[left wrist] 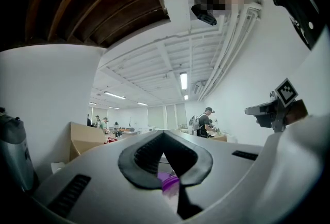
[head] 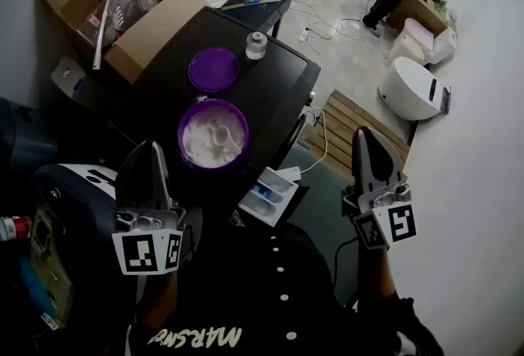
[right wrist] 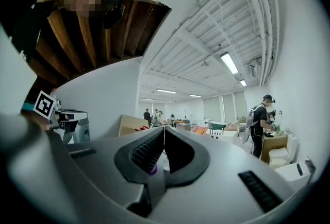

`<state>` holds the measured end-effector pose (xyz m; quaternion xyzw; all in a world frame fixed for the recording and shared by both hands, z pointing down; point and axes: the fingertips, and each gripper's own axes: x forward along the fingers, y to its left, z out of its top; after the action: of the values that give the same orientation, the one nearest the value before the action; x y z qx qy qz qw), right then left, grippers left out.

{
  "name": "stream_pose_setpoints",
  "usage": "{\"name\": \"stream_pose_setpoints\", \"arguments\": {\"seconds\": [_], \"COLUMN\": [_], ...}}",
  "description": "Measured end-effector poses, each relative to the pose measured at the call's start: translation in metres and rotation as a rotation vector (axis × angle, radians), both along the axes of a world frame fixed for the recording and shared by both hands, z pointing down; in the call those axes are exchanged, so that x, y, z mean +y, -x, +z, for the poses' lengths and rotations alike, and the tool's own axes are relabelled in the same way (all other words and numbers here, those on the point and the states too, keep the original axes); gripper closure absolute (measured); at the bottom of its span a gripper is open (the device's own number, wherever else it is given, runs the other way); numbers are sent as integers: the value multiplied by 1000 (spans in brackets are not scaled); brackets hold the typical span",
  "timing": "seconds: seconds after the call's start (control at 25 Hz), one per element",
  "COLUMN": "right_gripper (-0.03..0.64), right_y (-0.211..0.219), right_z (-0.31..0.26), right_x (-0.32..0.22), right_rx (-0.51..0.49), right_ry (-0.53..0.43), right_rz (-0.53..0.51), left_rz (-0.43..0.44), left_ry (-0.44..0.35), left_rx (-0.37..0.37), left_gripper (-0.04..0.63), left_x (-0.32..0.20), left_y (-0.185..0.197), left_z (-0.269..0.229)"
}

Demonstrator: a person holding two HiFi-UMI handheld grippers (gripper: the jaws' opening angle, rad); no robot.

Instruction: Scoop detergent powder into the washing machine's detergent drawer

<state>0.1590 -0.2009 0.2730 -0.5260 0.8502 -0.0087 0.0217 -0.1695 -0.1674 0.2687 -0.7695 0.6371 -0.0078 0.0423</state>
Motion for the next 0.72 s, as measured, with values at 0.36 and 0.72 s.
{"name": "stream_pose_setpoints", "arguments": {"seconds": [0.36, 0.72], "right_gripper": [589, 589], "right_y": [4, 17], "right_z": [9, 9], "right_x": [1, 0], "right_rx": [37, 55], "right_ry": [30, 23], "right_rz": [-9, -29], "left_rz": [11, 10], "left_ry": [-2, 0], "left_rx": [-1, 8], "left_gripper": [591, 591], "left_x": [2, 5], "left_y": [-5, -3], "left_z": [-2, 1]}}
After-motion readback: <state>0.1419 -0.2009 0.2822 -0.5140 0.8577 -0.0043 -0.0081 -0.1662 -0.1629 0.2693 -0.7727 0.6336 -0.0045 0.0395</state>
